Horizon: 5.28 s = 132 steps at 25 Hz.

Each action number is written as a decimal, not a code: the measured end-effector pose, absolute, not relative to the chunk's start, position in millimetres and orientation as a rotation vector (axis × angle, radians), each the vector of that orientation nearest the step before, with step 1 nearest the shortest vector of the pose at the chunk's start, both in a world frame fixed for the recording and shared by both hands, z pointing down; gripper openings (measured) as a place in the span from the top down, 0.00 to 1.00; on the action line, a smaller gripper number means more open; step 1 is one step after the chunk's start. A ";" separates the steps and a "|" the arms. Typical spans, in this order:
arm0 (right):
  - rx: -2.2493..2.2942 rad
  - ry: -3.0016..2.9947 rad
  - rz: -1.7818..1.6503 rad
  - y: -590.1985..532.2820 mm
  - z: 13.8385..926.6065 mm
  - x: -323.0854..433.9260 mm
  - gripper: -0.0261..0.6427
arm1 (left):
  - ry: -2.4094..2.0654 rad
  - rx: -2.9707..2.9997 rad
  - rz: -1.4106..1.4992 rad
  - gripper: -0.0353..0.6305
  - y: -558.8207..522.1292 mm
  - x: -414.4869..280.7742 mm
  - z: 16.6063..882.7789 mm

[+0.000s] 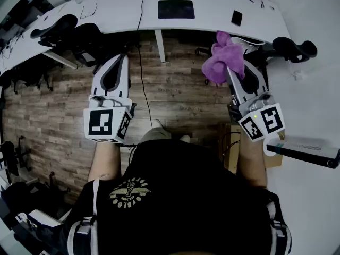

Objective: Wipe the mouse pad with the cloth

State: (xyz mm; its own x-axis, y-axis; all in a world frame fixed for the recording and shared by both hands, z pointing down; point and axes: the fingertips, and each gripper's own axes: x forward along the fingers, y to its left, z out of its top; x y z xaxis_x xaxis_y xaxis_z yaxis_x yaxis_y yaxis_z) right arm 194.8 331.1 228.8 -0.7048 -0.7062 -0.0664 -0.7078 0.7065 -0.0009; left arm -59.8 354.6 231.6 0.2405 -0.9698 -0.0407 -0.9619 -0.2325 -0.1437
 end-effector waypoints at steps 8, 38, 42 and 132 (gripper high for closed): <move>-1.184 2.851 -0.067 315.1 224.5 163.7 0.83 | 1.653 -2.374 -0.121 0.94 328.8 -45.7 183.6; -1.340 2.811 -0.057 189.9 275.9 73.8 0.83 | 1.875 -2.353 -0.141 0.94 205.6 -187.8 279.9; -1.350 2.797 -0.073 159.5 273.7 82.2 0.83 | 1.880 -2.353 -0.141 0.94 181.1 -188.6 274.7; -1.317 2.863 -0.456 -312.6 347.1 -13.5 0.83 | 1.769 -2.572 -0.256 0.94 -305.9 -222.4 327.6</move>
